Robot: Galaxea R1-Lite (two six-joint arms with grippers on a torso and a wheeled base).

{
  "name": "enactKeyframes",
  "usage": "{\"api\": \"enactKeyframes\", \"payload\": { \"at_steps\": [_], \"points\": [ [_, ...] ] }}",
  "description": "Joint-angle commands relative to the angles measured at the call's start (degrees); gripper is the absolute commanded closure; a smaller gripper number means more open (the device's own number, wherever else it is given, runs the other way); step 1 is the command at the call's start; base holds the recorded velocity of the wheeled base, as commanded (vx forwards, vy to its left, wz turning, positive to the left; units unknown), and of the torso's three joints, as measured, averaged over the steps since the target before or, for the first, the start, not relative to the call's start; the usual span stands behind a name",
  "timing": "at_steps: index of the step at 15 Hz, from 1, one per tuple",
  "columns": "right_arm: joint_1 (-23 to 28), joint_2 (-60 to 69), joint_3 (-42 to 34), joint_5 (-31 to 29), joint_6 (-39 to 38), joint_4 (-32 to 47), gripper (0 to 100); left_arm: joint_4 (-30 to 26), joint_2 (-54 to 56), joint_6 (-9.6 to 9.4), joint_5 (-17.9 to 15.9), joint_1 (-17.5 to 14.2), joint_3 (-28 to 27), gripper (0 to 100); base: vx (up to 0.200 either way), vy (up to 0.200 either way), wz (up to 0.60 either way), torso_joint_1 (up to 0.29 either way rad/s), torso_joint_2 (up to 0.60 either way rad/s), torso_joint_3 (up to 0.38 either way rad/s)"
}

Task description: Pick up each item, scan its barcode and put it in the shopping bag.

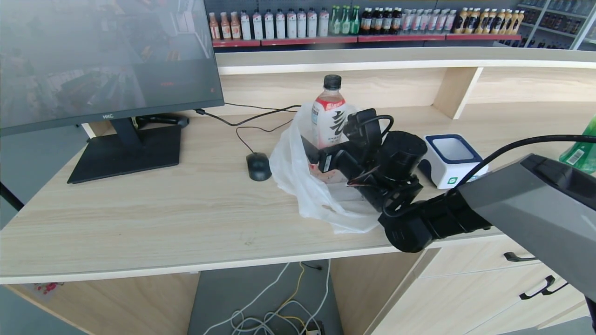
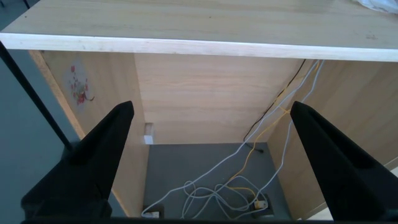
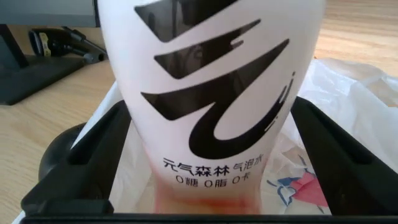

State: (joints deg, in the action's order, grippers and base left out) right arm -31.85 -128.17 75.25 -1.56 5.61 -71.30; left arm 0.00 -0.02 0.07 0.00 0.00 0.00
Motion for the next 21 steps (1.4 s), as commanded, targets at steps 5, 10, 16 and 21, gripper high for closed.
{"api": "enactKeyframes", "payload": {
  "at_steps": [5, 10, 16, 21],
  "points": [
    [0.0, 8.1, -11.4, 0.0, 0.5, -4.6, 0, -0.1, 0.0, 0.01, 0.0, 0.0, 0.0, 0, 0.0, 0.0, 0.0, 0.0, 0.0, 0.0],
    [-0.1, 17.2, -22.3, 0.3, 0.5, -7.6, 0, 0.0, -0.1, 0.01, 0.0, 0.0, 0.0, 0, 0.0, 0.0, 0.0, 0.0, 0.0, 0.0],
    [-0.1, 27.8, -39.5, 0.2, -0.5, -16.1, 0, 0.0, 0.0, 0.01, 0.0, 0.0, 0.0, 0, 0.0, 0.0, 0.0, 0.0, 0.0, 0.0],
    [-0.3, 36.9, -51.6, 0.1, -1.2, -18.7, 0, 0.0, 0.0, 0.01, 0.0, 0.0, 0.0, 0, 0.0, 0.0, 0.0, 0.0, 0.0, 0.0]
  ]
}}
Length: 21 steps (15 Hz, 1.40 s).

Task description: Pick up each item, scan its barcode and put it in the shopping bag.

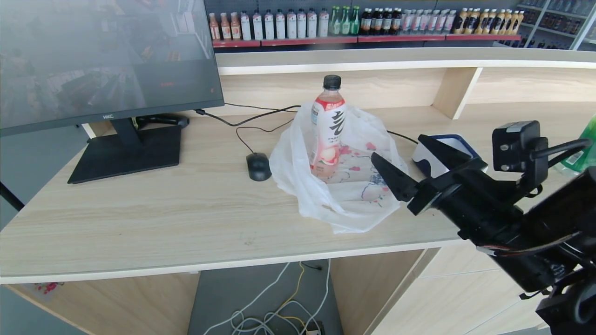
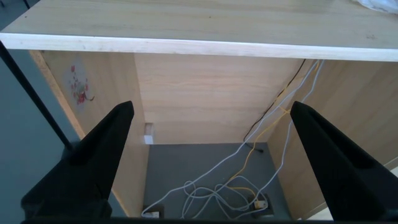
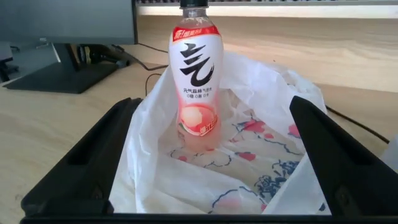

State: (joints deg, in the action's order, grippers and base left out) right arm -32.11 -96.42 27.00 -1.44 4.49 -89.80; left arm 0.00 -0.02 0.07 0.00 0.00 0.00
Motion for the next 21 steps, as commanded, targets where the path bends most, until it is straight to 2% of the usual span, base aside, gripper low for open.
{"api": "enactKeyframes", "payload": {
  "at_steps": [1, 3, 4, 9, 10, 16, 21],
  "points": [
    [-0.1, 7.6, -4.2, -0.1, -0.2, -0.2, 0, 0.0, 0.0, 0.01, 0.0, 0.0, 0.0, 0, 0.0, 0.0, 0.0, 0.0, 0.0, 0.0],
    [0.0, 11.8, -7.9, -0.1, -0.2, -0.2, 0, -0.1, -0.1, -0.69, 0.0, 0.1, 0.0, 0, 0.0, 0.0, 0.0, 0.0, 0.0, 0.0],
    [0.0, 12.7, -9.0, -0.1, -0.4, -0.2, 0, -0.1, 0.0, -2.62, -0.1, 0.0, 0.0, 0, 0.0, 0.0, 0.0, 0.0, 0.0, 0.0],
    [-0.1, 12.9, -9.8, -0.1, -1.2, -0.2, 0, -0.1, -0.1, 0.1, 0.0, 0.0, 0.0, 0, -0.04, 0.0, 0.0, 0.0, 0.0, 0.0],
    [-0.1, 12.8, -10.0, -0.1, -1.2, -0.2, 0, -0.1, 0.0, 0.1, 0.0, 0.0, 0.0, 0, -0.2, 0.0, 0.0, 0.002, 0.0, 0.012],
    [0.1, 11.9, -11.4, -0.1, -1.6, -0.2, 0, 0.0, -0.1, 0.1, 0.0, 0.0, 0.0, 0, 0.0, 0.0, 0.0, 0.0, 0.0, 0.0],
    [0.0, 10.8, -11.4, -0.1, -1.6, -0.2, 0, -0.1, -0.1, 0.19, 0.0, 0.0, 0.0, 0, 0.0, -0.2, 0.0, 0.001, 0.01, 0.002]
  ]
}}
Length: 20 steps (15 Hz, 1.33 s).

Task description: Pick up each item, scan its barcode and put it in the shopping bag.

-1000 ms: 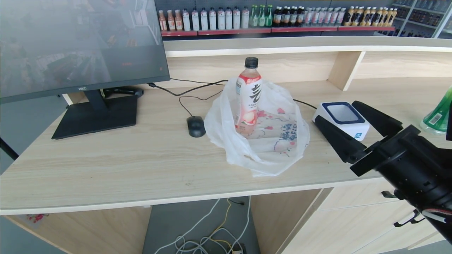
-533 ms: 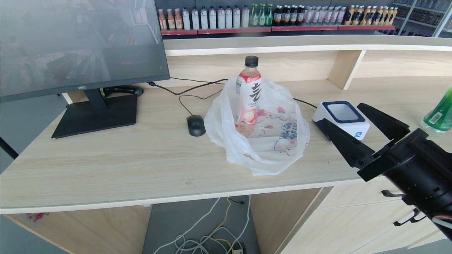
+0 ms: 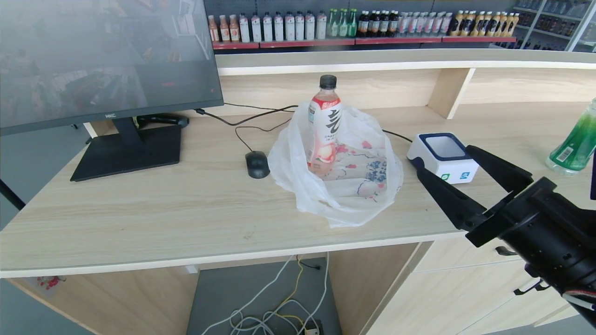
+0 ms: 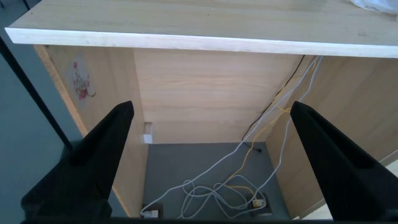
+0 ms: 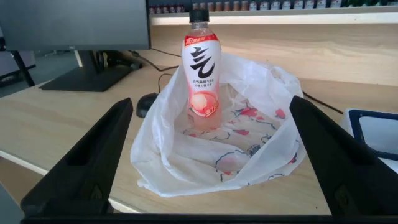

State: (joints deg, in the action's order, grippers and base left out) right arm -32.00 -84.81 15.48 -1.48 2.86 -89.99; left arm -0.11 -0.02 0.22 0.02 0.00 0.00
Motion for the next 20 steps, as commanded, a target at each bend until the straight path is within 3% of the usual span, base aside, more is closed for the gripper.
{"api": "enactKeyframes", "payload": {
  "at_steps": [1, 20],
  "points": [
    [-0.3, -1.0, 0.0, 0.0, 0.1, 0.0, 0, 0.0, -0.1, 0.04, 0.0, -0.1, 0.0, 0, 0.0, -0.2, 0.0, 0.002, 0.0, 0.002],
    [-1.1, -0.1, -4.2, 0.0, 0.4, 0.0, 0, 0.0, -0.1, 0.13, 0.0, -0.1, 0.0, 0, 0.0, -0.2, 0.0, 0.004, 0.0, 0.003]
  ]
}}
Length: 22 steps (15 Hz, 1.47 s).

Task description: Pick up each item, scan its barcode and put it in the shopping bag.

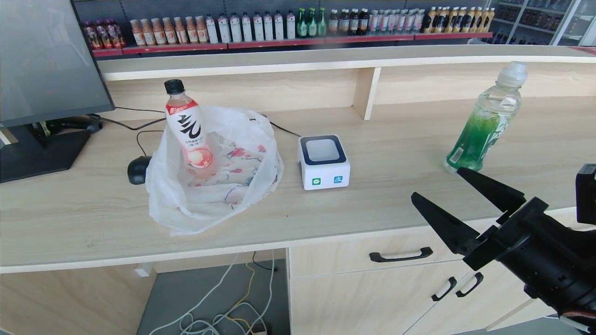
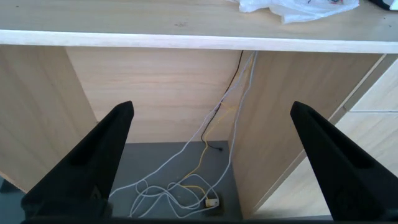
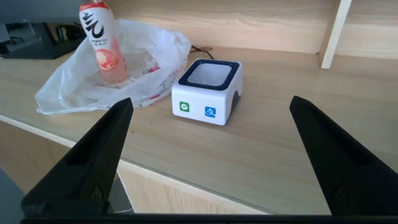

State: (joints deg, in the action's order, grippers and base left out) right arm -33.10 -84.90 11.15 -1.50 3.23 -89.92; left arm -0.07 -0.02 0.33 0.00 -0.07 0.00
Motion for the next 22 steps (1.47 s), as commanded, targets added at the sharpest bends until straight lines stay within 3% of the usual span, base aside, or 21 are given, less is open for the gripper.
{"api": "enactKeyframes", "payload": {
  "at_steps": [1, 11, 22],
  "points": [
    [0.1, 0.0, -0.2, 0.0, 0.0, -0.1, 0, 0.0, -0.1, 0.02, 0.0, 0.0, 0.0, 0, 0.0, -0.2, 0.0, 0.002, 0.0, 0.007],
    [1.4, 0.3, -0.4, 0.0, 0.0, -0.1, 0, 0.0, -0.1, -0.07, 0.0, 0.0, 0.0, 0, 0.0, -0.2, 0.06, 0.001, 0.0, 0.0],
    [4.0, -4.8, 1.0, 0.0, -0.2, -0.1, 0, 0.0, 0.0, -0.5, 0.0, 0.1, 0.0, 0, 0.0, 0.0, 0.0, 0.0, 0.0, 0.0]
  ]
}}
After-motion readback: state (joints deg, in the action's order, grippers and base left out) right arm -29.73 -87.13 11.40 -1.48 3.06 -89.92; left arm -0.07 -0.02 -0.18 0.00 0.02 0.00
